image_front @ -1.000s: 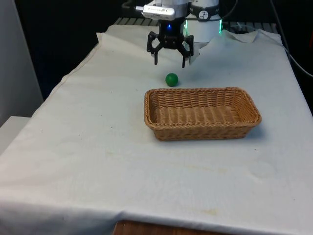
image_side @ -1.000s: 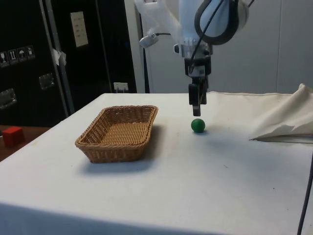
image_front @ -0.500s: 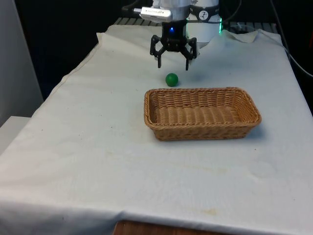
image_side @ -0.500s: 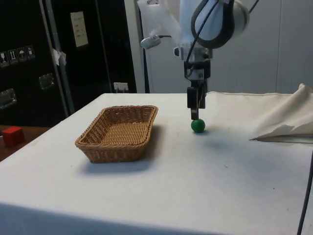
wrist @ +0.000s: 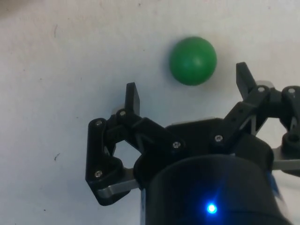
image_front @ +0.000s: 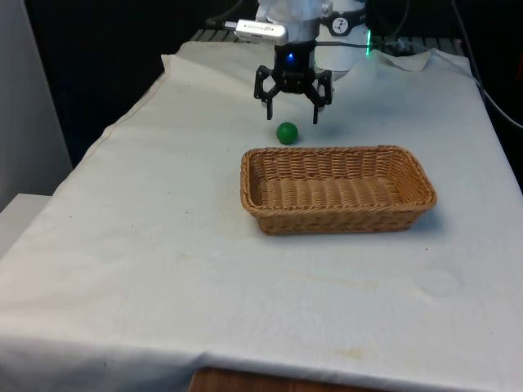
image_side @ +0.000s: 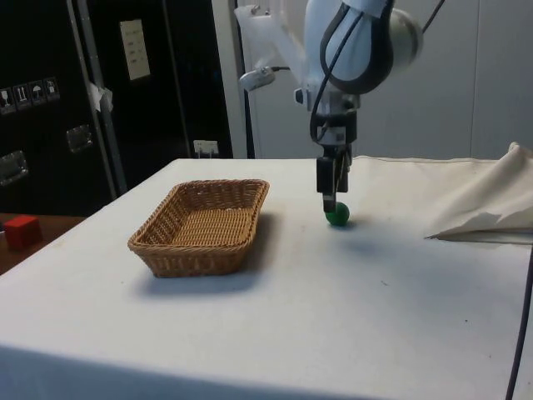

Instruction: Pick up the ball and place it into the basket.

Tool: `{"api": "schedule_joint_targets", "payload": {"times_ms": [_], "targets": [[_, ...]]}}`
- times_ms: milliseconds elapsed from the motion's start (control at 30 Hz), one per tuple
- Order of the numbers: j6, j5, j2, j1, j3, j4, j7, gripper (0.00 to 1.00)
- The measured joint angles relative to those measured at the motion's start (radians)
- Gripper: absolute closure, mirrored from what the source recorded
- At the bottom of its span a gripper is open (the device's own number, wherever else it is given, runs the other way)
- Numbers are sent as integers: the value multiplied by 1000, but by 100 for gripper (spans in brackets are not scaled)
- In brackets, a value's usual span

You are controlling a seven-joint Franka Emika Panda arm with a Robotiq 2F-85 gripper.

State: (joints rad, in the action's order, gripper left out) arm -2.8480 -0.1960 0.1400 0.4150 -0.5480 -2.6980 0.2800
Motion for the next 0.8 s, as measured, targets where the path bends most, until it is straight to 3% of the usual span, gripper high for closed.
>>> {"api": "schedule_joint_targets", "payload": {"times_ms": [800], "targets": [[-40,-25,137,-1,35,55,-1,0]]}}
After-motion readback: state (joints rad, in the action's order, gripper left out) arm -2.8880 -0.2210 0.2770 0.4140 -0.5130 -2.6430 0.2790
